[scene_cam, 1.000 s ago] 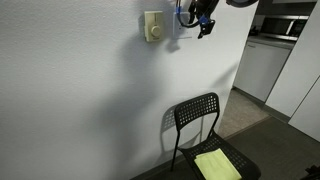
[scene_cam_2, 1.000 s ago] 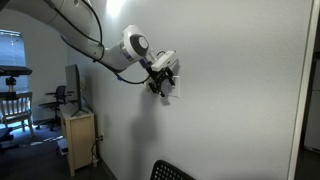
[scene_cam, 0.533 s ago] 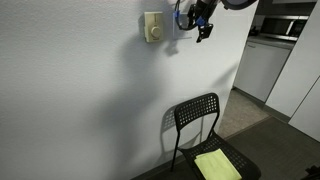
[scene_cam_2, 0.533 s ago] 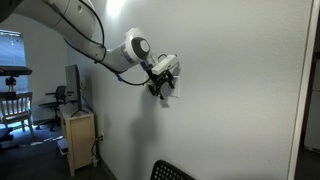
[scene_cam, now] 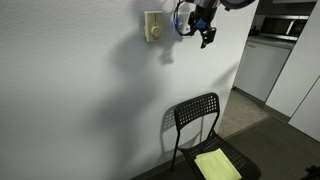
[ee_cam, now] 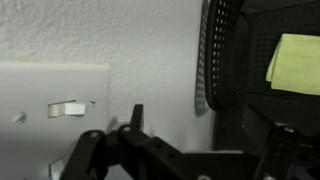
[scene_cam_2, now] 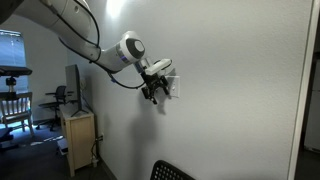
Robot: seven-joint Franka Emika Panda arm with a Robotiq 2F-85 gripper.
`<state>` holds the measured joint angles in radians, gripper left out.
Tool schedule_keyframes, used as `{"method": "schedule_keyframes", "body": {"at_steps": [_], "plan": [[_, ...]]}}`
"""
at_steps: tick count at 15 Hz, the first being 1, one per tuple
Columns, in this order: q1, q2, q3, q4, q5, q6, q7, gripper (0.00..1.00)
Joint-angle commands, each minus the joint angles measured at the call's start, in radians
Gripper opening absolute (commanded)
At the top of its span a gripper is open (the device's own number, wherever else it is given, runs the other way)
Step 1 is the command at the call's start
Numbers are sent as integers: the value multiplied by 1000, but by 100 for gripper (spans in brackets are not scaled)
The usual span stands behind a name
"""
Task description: Turn on both buttons on the switch and then turn off the first button
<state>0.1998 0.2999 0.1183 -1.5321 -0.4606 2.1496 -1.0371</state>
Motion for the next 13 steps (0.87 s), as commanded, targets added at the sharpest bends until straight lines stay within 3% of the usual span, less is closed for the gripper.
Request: {"method": "schedule_keyframes", "body": {"at_steps": [1, 10, 11, 13], "plan": [[19, -64, 16, -78, -35, -75, 9, 100], [6, -146, 19, -187, -44, -107, 52, 100], [11, -102, 27, -132, -37, -95, 43, 100], [8, -115, 27, -147, -37, -105, 45, 100]]}}
